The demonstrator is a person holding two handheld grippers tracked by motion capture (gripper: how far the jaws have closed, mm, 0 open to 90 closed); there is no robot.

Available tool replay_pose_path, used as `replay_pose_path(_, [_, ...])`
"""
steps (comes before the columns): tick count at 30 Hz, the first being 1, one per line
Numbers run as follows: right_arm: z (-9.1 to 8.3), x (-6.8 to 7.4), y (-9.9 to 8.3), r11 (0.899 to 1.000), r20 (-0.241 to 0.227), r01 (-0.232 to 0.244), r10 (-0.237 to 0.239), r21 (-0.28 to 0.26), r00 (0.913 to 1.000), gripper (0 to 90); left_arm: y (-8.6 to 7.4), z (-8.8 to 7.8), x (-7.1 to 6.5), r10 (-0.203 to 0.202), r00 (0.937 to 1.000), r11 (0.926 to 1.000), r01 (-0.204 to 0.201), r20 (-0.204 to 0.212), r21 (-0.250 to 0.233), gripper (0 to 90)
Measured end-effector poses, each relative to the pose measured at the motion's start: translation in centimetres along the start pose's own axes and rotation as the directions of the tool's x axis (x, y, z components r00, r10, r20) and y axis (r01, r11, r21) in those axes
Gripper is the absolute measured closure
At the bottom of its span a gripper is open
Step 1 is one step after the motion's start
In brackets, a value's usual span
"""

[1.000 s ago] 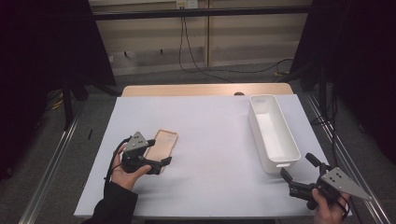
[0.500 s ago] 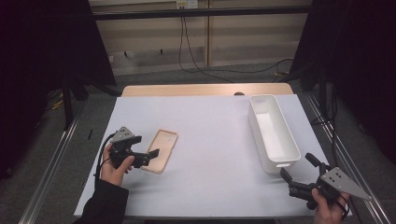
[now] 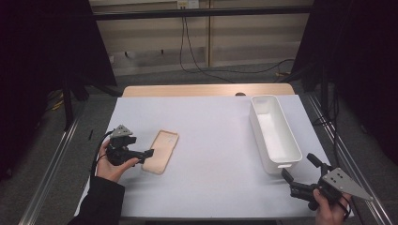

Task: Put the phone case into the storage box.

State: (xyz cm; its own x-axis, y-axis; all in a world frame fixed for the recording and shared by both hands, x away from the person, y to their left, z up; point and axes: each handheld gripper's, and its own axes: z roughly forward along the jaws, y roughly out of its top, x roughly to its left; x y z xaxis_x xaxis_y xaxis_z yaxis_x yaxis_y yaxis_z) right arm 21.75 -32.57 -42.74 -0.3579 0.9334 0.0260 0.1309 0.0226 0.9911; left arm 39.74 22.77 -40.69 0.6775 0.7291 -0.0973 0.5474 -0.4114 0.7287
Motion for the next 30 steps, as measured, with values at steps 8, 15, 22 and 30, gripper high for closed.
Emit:
replay_pose_path(8, [0.1,0.0,0.0,1.0,0.0,0.002,-0.002,0.004,1.0,0.0,0.4,1.6,0.8,0.025,0.9997,0.9919,-0.024,-0.008,0.125,10.9])
replay_pose_path(15, [0.2,-0.1,0.0,1.0,0.001,0.0,0.0,0.006,1.0,0.0,0.4,2.1,1.5,0.006,0.9998,0.9824,-0.002,-0.019,0.187,15.0])
replay_pose_path(22, [0.1,-0.1,-0.1,1.0,0.0,0.0,0.0,0.007,1.0,0.0,0.4,2.1,1.1,0.025,0.999,0.97,-0.015,-0.038,0.243,25.6])
replay_pose_path(30, [0.1,-0.1,-0.1,1.0,-0.003,-0.001,0.001,0.006,1.0,0.0,-0.1,2.4,1.1,0.006,0.9988,0.9698,0.006,-0.048,0.244,37.7])
